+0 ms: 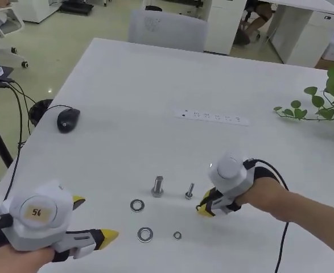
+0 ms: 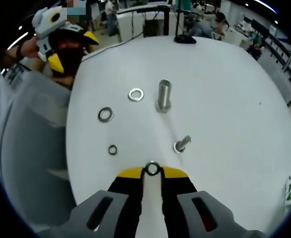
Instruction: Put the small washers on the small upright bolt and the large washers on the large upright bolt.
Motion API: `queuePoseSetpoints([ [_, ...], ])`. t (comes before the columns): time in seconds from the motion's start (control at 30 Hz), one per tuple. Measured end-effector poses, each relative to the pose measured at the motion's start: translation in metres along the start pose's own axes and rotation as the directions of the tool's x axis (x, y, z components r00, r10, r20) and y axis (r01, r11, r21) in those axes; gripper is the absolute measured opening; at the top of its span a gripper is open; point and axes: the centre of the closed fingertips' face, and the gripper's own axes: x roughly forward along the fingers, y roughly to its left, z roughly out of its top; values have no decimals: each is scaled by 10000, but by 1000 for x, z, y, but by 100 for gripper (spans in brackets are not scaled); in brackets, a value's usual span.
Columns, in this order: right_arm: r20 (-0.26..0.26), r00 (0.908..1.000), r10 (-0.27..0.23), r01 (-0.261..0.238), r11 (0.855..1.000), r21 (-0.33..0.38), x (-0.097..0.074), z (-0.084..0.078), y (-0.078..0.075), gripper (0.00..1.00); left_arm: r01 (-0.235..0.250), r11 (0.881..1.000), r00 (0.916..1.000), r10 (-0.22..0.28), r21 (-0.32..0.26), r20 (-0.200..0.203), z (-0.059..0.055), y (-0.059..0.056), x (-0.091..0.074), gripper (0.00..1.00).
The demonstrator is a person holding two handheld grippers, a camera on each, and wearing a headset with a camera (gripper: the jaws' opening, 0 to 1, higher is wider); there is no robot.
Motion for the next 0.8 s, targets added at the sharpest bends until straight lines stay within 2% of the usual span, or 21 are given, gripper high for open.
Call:
queuePoseSetpoints([
  [0.4, 77, 9990, -434, 437, 9979, -474, -15, 20, -29, 14, 7, 10000, 10000, -7, -21, 22, 0, 0, -1, 63],
  [0.8, 40, 9989, -458, 460, 9952, -862, -8, 38, -39, 14, -77, 9999, 10000, 77, -109, 34, -1, 4, -3, 63],
])
